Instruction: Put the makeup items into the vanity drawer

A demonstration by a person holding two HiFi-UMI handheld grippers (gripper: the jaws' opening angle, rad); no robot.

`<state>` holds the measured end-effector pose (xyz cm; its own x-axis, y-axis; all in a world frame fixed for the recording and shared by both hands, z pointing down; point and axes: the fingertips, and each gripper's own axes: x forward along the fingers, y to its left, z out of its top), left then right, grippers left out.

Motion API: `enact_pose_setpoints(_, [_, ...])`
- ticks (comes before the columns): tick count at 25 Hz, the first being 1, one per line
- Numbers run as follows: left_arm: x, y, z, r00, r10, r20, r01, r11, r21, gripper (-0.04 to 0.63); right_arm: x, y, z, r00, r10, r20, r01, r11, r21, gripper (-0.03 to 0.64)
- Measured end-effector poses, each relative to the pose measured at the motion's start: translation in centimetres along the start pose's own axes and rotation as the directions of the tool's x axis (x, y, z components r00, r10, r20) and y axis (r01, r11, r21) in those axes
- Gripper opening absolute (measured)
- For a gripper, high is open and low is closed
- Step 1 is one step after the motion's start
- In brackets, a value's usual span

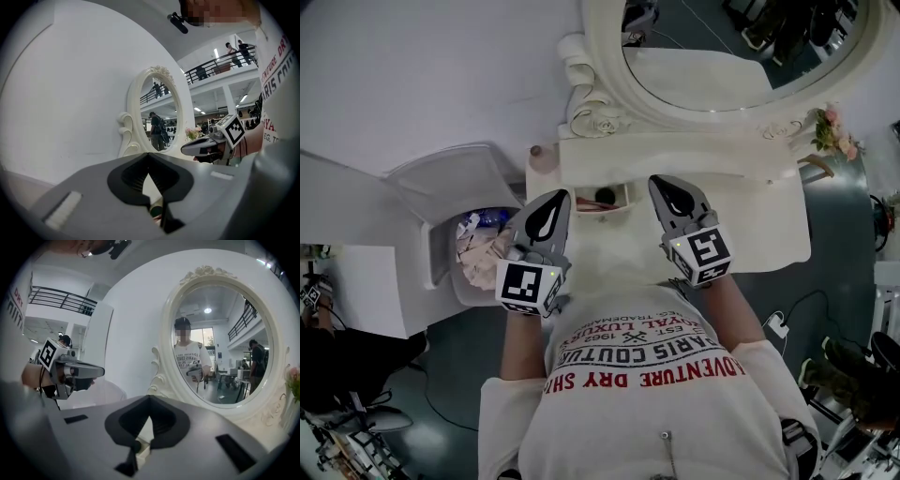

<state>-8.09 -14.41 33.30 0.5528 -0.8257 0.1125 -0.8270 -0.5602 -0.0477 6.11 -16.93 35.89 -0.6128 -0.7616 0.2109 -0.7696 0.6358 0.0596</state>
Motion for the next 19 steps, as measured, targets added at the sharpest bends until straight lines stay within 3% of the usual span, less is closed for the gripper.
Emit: enact_pose_setpoints(19, [0.12, 0.06, 0.16, 1.0, 0.014, -0.01, -0.014, 1.0, 0.011, 0.009, -0.22, 0.29, 0.56, 0.999, -0.004, 0.033, 0.004, 1.0, -0.006, 0.006])
